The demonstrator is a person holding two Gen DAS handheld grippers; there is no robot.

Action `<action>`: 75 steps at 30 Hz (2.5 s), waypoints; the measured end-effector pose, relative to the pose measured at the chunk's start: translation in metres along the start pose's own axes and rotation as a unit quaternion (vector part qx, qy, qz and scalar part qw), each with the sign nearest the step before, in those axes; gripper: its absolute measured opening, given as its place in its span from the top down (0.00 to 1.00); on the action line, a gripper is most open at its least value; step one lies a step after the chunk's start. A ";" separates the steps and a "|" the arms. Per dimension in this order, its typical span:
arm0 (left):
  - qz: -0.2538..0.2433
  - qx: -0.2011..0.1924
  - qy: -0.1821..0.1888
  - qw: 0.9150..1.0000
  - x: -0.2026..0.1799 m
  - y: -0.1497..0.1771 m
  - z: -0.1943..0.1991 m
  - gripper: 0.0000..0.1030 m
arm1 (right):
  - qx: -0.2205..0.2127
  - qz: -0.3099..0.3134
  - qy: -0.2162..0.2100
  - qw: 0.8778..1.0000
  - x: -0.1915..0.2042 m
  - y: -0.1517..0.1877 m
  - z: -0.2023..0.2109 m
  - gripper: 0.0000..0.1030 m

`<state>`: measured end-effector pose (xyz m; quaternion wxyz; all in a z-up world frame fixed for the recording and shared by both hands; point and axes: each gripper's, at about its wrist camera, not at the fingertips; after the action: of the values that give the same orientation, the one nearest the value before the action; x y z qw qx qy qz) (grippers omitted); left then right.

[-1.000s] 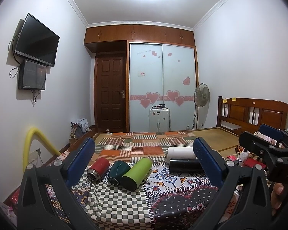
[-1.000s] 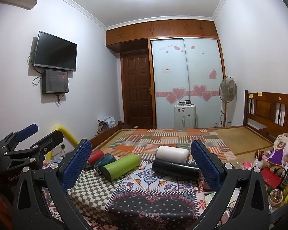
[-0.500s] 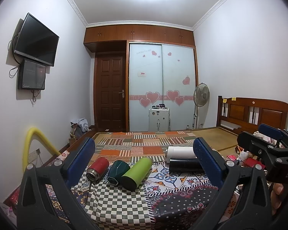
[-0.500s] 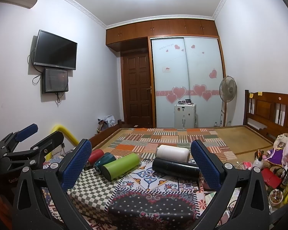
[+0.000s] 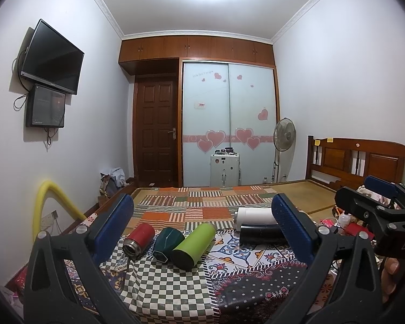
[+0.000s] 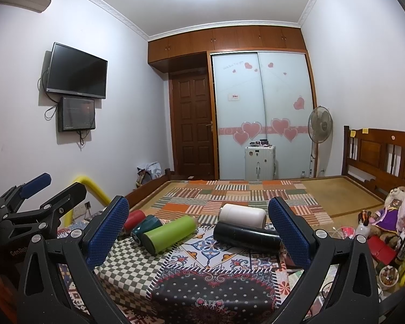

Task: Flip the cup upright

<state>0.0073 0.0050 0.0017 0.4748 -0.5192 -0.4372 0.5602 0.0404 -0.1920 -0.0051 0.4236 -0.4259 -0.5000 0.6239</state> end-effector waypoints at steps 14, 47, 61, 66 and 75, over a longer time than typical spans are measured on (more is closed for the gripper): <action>0.004 0.018 -0.010 1.000 0.012 0.016 -0.016 0.00 | 0.027 0.010 -0.002 1.000 0.006 0.005 -0.021 0.00; 0.050 0.129 -0.077 0.987 0.123 0.093 -0.127 0.00 | 0.312 0.142 -0.129 0.931 0.104 0.070 -0.302 0.00; 0.059 0.132 -0.087 0.986 0.134 0.097 -0.131 0.00 | 0.364 0.145 -0.168 0.905 0.102 0.085 -0.309 0.01; 0.058 0.136 -0.085 0.985 0.132 0.099 -0.132 0.00 | 0.373 0.142 -0.177 0.899 0.081 0.083 -0.299 0.02; 0.053 0.140 -0.079 0.986 0.127 0.102 -0.134 0.00 | 0.365 0.145 -0.169 0.904 0.054 0.068 -0.271 0.07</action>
<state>0.1314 0.1125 -0.1298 0.4766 -0.4239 -0.3626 0.6795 0.2775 -0.0786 -0.1154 0.3637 -0.1969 -0.2340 0.8799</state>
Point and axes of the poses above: each gripper's, at about its wrist camera, not at the fingertips, and z roughly against the way its jaws point, x to its left, y to its underside, and after that the axes turned 9 degrees about z, right-handed
